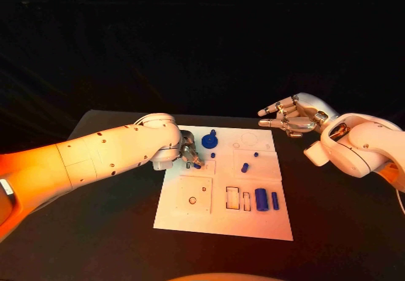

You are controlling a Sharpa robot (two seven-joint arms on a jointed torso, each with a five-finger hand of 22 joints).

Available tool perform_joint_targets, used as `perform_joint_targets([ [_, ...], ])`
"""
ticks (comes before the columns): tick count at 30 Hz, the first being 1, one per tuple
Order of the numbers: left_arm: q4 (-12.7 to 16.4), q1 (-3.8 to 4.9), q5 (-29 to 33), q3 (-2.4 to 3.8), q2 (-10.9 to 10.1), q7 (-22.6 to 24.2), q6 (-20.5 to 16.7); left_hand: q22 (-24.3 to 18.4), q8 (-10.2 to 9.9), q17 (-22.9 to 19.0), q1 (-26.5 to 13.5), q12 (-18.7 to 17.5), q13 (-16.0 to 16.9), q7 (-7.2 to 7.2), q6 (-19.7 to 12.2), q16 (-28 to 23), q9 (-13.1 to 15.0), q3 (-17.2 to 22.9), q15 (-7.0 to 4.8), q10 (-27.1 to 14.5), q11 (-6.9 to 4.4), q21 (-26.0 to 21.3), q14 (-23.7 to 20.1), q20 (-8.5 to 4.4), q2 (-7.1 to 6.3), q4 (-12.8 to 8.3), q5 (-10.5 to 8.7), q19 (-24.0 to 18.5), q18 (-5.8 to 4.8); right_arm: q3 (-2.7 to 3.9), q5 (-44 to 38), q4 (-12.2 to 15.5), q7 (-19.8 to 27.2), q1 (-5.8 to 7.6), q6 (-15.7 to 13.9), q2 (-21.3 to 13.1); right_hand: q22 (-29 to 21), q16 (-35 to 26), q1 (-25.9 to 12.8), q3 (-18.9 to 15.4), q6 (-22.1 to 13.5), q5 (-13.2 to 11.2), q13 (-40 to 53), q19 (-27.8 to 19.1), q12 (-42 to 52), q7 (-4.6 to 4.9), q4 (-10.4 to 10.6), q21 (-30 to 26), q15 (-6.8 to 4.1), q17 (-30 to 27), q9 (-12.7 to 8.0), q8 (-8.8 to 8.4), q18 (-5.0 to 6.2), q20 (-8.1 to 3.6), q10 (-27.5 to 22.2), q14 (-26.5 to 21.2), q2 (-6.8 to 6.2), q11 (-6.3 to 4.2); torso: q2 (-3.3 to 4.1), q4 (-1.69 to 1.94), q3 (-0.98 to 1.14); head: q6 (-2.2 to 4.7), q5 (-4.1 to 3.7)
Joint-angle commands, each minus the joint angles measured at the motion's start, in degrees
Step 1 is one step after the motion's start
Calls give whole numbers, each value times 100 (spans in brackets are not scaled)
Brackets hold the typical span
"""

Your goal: Assemble the parts on the task board

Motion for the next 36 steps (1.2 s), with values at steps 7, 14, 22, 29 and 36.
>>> perform_joint_targets([
  [7,-146,-54,8,-40,133,-152,254,763,72,1505,-334,62,28,-116,150,14,60,579,-68,68,-44,58,602,-52,65,-623,-4,337,-120,-1,-24,24,35,-5,110,3,-32,-47,21,-25,1,36,-18,-65,-32,11,-5,-48,10,126,-10,21,116,8,-38,301,55,7,1,-8,1,-8,-4],
  [14,-263,-58,53,-45,226,-153,318,780,90,1505,-580,82,38,-150,210,14,79,218,-93,79,-71,64,602,-77,50,-526,-15,342,-123,-1,-30,39,34,-6,125,-5,-72,-70,25,-28,0,37,-24,-87,-39,11,-8,-72,10,90,-10,20,125,8,-44,293,54,7,0,-8,1,-17,-12],
  [22,-327,-60,61,-47,258,-156,356,796,89,1505,-761,93,36,-170,290,14,81,-252,-107,89,-88,67,602,-91,61,-410,-22,347,-126,-1,-70,52,40,-6,134,-14,-96,-79,26,-31,-1,37,-27,-101,-42,11,-8,-87,10,78,-11,20,130,8,-47,290,52,7,-2,2,1,-33,-23],
  [29,-376,-60,62,-47,271,-169,323,797,82,1505,-1100,73,2,-161,355,14,84,-1146,-100,77,-67,55,602,-90,-66,-153,-115,346,-124,-1,-223,67,42,-6,138,-17,-172,-105,26,-42,-6,36,-54,-145,-73,13,-9,-135,11,39,-11,19,145,9,-69,280,47,9,-4,2,0,-26,-27],
  [36,-412,-60,62,-47,283,-185,297,802,71,1505,-1006,58,-25,-173,373,14,90,-1773,-111,64,-86,45,602,-100,55,-33,-204,347,-123,-2,-286,84,42,-7,140,-24,-243,-143,20,-62,-16,36,-86,-187,-109,16,-4,-185,13,-11,-13,17,159,11,-100,266,44,13,-3,-4,3,-16,-26],
])
